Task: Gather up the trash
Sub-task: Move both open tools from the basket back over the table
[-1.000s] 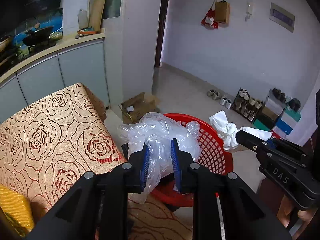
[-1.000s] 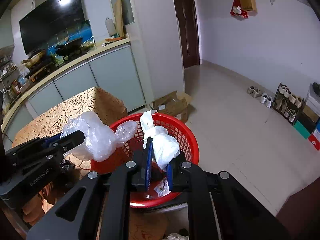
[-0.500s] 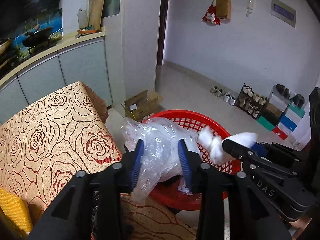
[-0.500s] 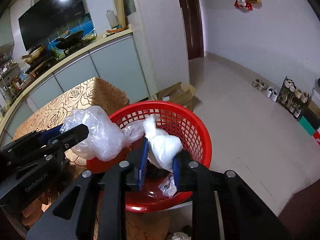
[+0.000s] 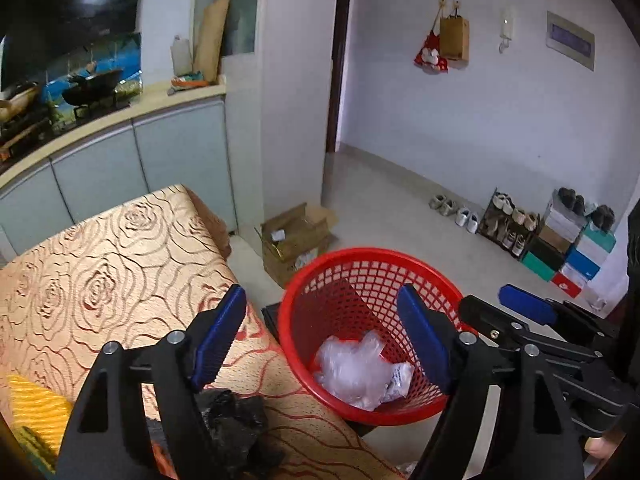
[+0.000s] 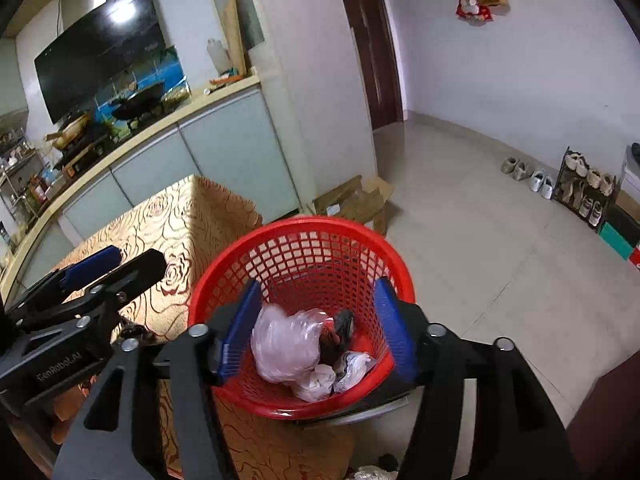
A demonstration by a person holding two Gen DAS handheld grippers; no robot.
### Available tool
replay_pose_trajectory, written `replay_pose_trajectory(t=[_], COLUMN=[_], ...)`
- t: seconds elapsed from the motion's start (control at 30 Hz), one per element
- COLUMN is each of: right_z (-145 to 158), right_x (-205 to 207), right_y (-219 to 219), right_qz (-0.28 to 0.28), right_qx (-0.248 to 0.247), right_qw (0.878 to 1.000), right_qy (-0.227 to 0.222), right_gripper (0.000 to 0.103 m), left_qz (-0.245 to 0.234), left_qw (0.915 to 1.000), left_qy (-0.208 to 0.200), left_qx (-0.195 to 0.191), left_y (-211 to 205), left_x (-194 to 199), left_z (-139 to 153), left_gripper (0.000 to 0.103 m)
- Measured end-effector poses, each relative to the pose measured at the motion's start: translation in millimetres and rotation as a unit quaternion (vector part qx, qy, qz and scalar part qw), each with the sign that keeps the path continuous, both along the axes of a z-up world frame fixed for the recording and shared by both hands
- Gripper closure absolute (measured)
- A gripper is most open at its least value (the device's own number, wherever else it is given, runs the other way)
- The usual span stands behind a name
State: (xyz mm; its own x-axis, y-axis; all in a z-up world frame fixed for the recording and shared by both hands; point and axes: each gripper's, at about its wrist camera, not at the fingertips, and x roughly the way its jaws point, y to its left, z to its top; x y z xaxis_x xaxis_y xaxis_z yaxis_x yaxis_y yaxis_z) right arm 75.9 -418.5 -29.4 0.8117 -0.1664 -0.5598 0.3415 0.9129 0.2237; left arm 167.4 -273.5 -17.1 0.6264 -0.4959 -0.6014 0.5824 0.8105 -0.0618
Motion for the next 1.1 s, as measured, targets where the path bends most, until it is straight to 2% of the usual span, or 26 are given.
replay_pose_trajectory(t=[0.3, 0.47, 0.6, 1.03, 1.1], right_z=[21, 32, 40, 54, 54], right_x=[-14, -25, -34, -47, -48], right_y=[18, 27, 35, 59, 64], right_qz=[-0.001, -0.011, -0.015, 0.006, 0.014], right_qx=[-0.025, -0.035, -0.049, -0.057, -0.055], right_qw=[0.999, 0.998, 0.996, 0.994, 0.994], right_qy=[-0.033, -0.053, -0.072, -0.090, -0.092], right_gripper=[0.028, 0.020, 0.015, 0.013, 0.008], left_qz=[0.023, 0.039, 0.058, 0.142, 0.157], left_qw=[0.9991, 0.9972, 0.9945, 0.9820, 0.9791], left_qy=[-0.033, -0.060, -0.080, -0.118, -0.123], left_qx=[-0.011, -0.022, -0.033, -0.040, -0.040], left_y=[22, 40, 59, 132, 146], left_x=[-16, -29, -41, -59, -61], left_z=[24, 41, 54, 81, 85], left_gripper=[0.019, 0.011, 0.009, 0.007, 0.007])
